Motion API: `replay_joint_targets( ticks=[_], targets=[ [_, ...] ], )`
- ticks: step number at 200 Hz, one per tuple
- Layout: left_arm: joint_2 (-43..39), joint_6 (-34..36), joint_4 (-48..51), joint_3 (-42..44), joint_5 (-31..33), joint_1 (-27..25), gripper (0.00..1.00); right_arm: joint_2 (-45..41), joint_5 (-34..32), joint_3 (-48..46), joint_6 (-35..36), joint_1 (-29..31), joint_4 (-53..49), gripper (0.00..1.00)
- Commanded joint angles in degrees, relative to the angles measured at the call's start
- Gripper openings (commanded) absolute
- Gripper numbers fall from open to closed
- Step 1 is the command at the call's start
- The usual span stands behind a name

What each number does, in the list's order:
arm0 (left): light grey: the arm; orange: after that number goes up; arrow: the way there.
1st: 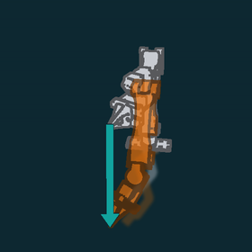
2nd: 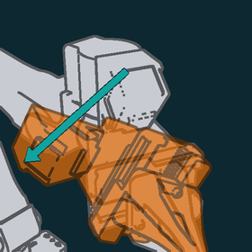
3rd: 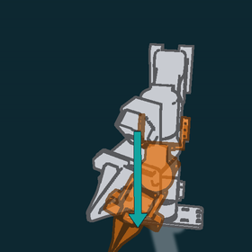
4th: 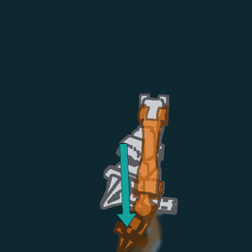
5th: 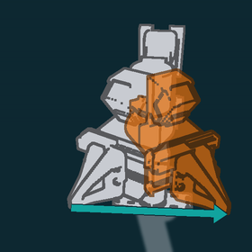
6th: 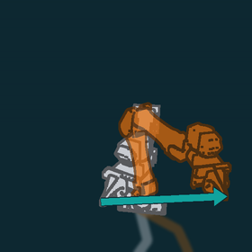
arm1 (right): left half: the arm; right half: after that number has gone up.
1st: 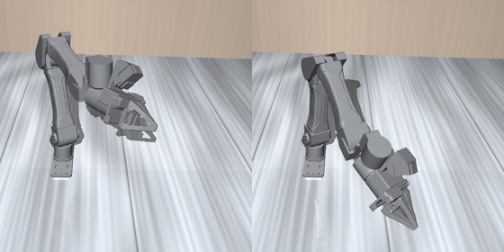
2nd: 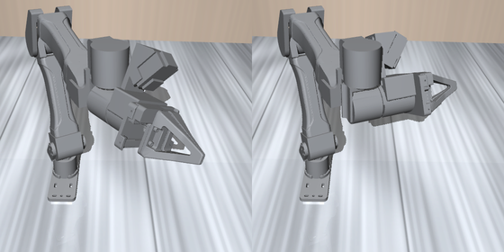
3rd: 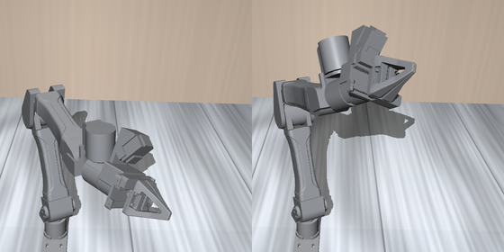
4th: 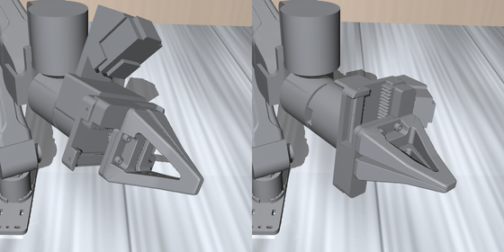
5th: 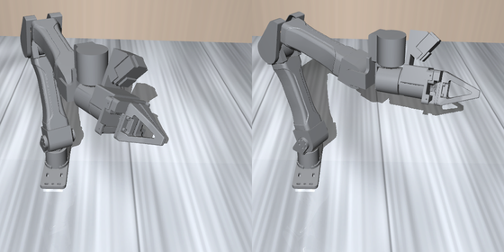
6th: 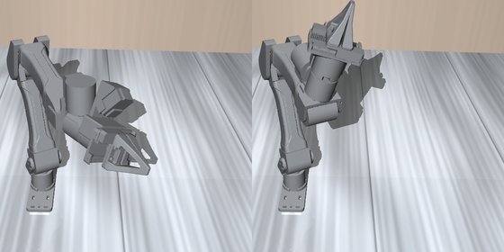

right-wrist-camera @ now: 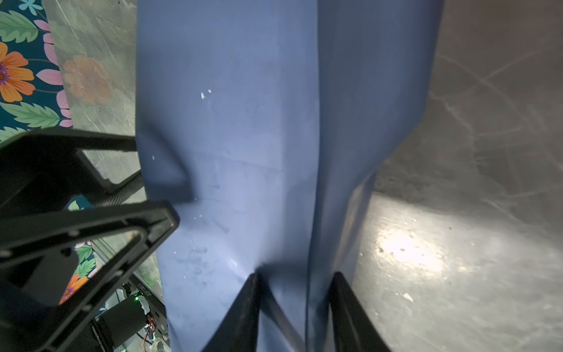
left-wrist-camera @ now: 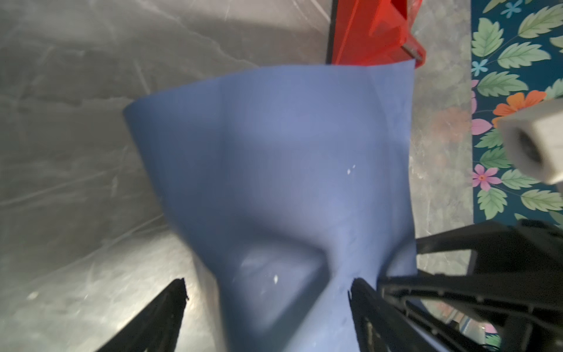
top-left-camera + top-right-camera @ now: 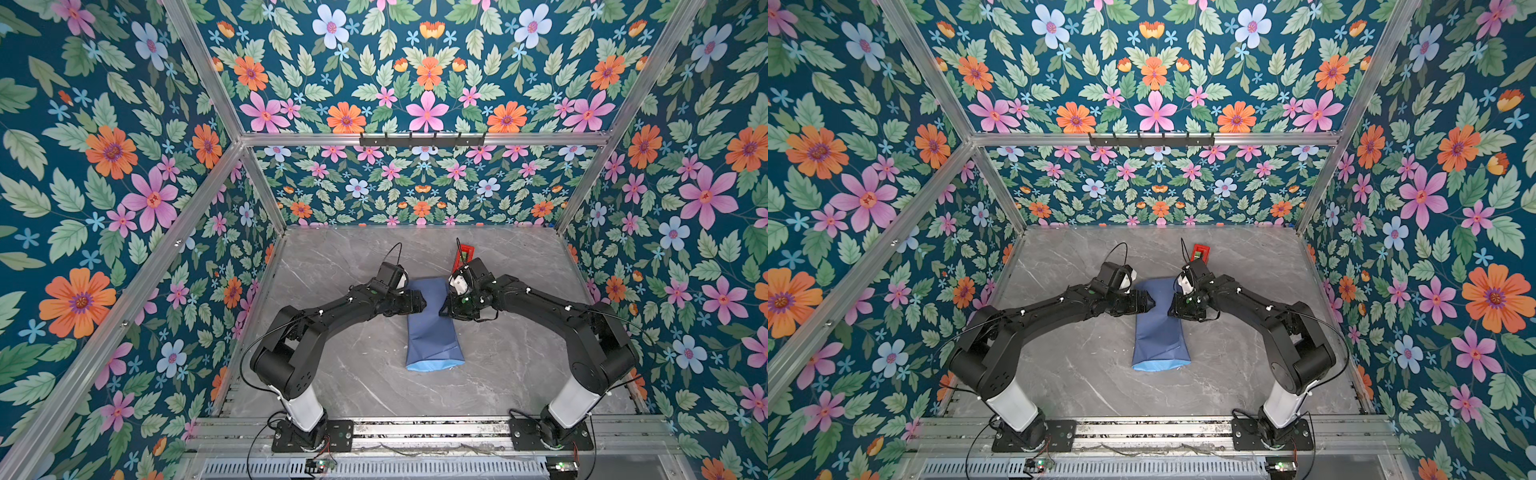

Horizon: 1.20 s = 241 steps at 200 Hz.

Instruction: Wrap the gift box in paper

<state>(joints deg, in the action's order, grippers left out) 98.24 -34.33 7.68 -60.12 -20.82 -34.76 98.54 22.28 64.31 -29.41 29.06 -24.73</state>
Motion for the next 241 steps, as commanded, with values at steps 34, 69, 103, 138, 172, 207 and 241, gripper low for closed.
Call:
replay_joint_targets(
  ticks=[34,69,103,138,172,207,241],
  targets=[
    [4.87,-1.23,-4.5,-5.45,-0.69,0.91,0.87,1.5,-2.24,-0.33,1.55,0.17,-4.96,0.35],
    [6.53,-1.7,-5.52,-7.26,-2.77,1.47,0.87,1.45,-2.11,-0.42,1.81,-0.21,-5.06,0.34],
    [4.32,-1.45,-5.56,-6.21,-1.0,2.5,0.88,1.49,-1.91,-0.59,1.83,-0.29,-4.71,0.33],
    [-2.7,-1.02,-3.11,0.57,2.87,2.6,0.88,1.28,-1.89,-0.85,1.72,-0.45,-4.65,0.33],
    [-5.07,-1.63,-3.46,7.21,-4.01,1.82,0.88,1.13,-1.8,-0.86,1.72,-0.65,-4.54,0.33],
    [-3.41,-0.03,-2.54,8.36,-5.32,1.55,0.88,1.27,-1.72,-0.43,1.77,-0.64,-4.61,0.33],
    [-2.37,2.02,0.59,7.8,-3.96,1.63,0.88,0.82,-1.83,0.45,1.81,-0.65,-5.23,0.35]
  ],
)
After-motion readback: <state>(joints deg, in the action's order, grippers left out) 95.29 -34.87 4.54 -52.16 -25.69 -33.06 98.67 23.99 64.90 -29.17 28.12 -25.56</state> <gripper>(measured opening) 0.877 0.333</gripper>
